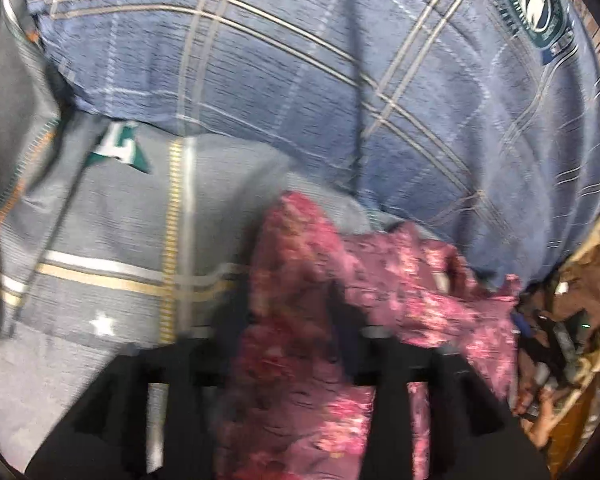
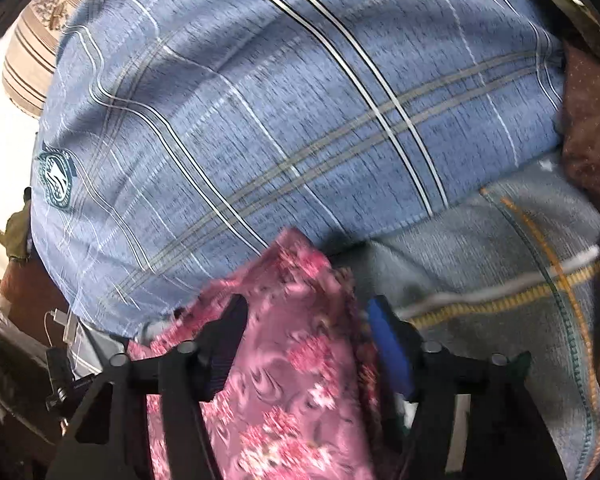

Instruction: Fold small clothes

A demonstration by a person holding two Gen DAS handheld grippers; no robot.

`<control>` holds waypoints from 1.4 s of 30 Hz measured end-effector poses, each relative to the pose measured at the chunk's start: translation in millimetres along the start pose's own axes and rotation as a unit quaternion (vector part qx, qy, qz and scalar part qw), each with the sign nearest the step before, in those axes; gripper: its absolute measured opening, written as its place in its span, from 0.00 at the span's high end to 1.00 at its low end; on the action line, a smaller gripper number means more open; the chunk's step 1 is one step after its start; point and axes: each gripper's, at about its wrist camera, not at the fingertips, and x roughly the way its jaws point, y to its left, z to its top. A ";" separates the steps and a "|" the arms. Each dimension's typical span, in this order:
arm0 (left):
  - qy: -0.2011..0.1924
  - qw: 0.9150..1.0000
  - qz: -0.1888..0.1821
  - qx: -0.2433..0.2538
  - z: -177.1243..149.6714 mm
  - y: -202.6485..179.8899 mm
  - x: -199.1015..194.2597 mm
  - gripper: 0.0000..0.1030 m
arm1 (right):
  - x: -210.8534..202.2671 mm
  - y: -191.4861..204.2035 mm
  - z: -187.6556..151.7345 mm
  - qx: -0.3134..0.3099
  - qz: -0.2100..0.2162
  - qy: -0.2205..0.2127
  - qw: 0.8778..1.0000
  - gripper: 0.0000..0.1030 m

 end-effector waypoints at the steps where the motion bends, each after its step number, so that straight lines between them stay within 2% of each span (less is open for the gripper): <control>1: 0.004 1.000 -0.011 -0.003 0.1 -0.8 1.6 0.49 | 5.0 1.9 1.5 -0.002 0.002 0.004 1.000 0.36; 3: 0.015 1.000 -0.018 0.000 1.0 -4.3 8.3 0.49 | 22.3 8.1 5.6 -0.011 -0.025 0.018 0.999 0.36; 4: 0.017 1.000 -0.018 0.004 1.5 -5.9 10.7 0.51 | 33.6 12.0 6.1 -0.021 -0.036 0.030 0.999 0.39; 5: 0.016 1.000 -0.015 0.015 2.2 -8.0 10.4 0.68 | 39.2 13.6 5.7 -0.028 -0.038 0.039 0.998 0.59; 6: 0.013 1.000 -0.008 0.027 2.8 -9.5 7.1 0.80 | 44.8 18.3 5.6 -0.043 -0.041 0.049 0.997 0.92; 7: 0.010 0.999 -0.001 0.040 2.9 -11.1 5.0 0.94 | 44.2 20.8 4.8 -0.054 -0.036 0.052 0.997 0.93; 9: -0.010 0.998 0.021 0.057 3.4 -10.8 2.2 0.95 | 28.9 29.7 5.6 -0.078 -0.024 0.016 0.997 0.93; 10: -0.017 0.997 0.041 0.063 4.4 -11.5 5.4 0.96 | 21.1 26.0 8.0 -0.068 -0.017 -0.003 0.998 0.93; 11: -0.018 0.994 0.083 0.069 7.3 -10.4 13.7 0.96 | 19.8 20.8 9.8 -0.056 -0.024 -0.010 0.998 0.94; 12: -0.009 0.993 0.100 0.065 9.5 -7.3 22.0 0.96 | 25.3 8.2 13.0 -0.030 -0.039 -0.004 0.999 0.94; 15: 0.007 0.993 0.110 0.037 13.5 1.3 35.0 0.96 | 48.0 -16.4 11.4 0.001 -0.094 0.045 0.995 0.92; 18: -0.012 0.994 0.109 0.022 17.1 4.4 15.9 0.96 | 30.7 -10.8 6.4 -0.002 -0.084 0.030 0.996 0.85; 19: -0.018 0.994 0.104 0.011 18.3 9.4 2.4 0.96 | 22.2 -8.3 5.3 -0.007 -0.078 0.029 0.996 0.84; 22: -0.011 0.999 0.041 -0.017 6.7 24.2 -34.4 0.95 | -17.7 -3.4 -6.9 -0.021 -0.051 0.023 0.998 0.69; 24: 0.001 1.000 0.009 -0.017 -11.2 27.7 -54.1 0.85 | -46.7 -5.0 -24.0 -0.027 -0.034 0.023 0.999 0.54; 26: 0.019 0.999 -0.025 -0.020 -42.1 29.6 -72.6 0.52 | -69.5 -10.2 -45.6 -0.034 -0.028 0.028 0.999 0.51; 27: 0.024 0.999 -0.043 -0.022 -59.6 29.6 -81.1 0.45 | -80.3 -15.3 -59.1 -0.033 -0.027 0.033 0.999 0.51; 28: 0.029 0.998 -0.059 -0.023 -75.7 30.2 -88.8 0.41 | -82.2 -13.4 -69.2 -0.030 -0.026 0.037 0.998 0.51; 30: 0.045 0.995 -0.091 -0.020 -109.1 28.1 -93.5 0.38 | -94.5 -23.2 -88.7 -0.018 -0.025 0.044 0.999 0.50; 32: 0.059 0.994 -0.092 -0.022 -129.6 25.8 -86.7 0.38 | -95.3 -32.7 -106.8 -0.004 -0.027 0.051 0.998 0.49; 34: 0.072 0.994 -0.081 -0.025 -139.1 24.3 -76.0 0.39 | -85.5 -33.8 -111.2 0.003 -0.020 0.055 0.998 0.49; 35: 0.068 0.995 -0.072 -0.023 -142.3 20.9 -73.6 0.42 | -83.5 -24.9 -112.4 -0.008 -0.010 0.049 0.999 0.63; 36: 0.060 0.996 -0.061 -0.020 -143.4 18.0 -77.5 0.48 | -75.9 -12.3 -113.1 -0.028 -0.008 0.059 0.998 0.94; 37: 0.056 0.996 -0.066 -0.024 -142.5 14.4 -83.3 0.62 | -75.2 -4.3 -114.4 -0.044 -0.018 0.064 0.997 0.93; 38: 0.055 0.995 -0.083 -0.025 -143.2 11.6 -87.1 0.72 | -80.7 4.0 -114.1 -0.061 -0.015 0.061 0.996 0.93; 39: 0.052 0.994 -0.094 -0.023 -143.9 9.3 -92.7 0.75 | -93.4 13.1 -113.4 -0.077 -0.007 0.043 0.996 0.94; 41: 0.039 0.998 -0.056 0.000 -143.5 4.7 -96.0 0.75 | -114.4 18.8 -113.0 -0.087 -0.005 0.011 0.996 0.95; 42: 0.037 0.999 -0.034 0.010 -142.2 1.2 -87.0 0.75 | -116.9 15.1 -114.3 -0.084 -0.008 0.009 0.996 0.96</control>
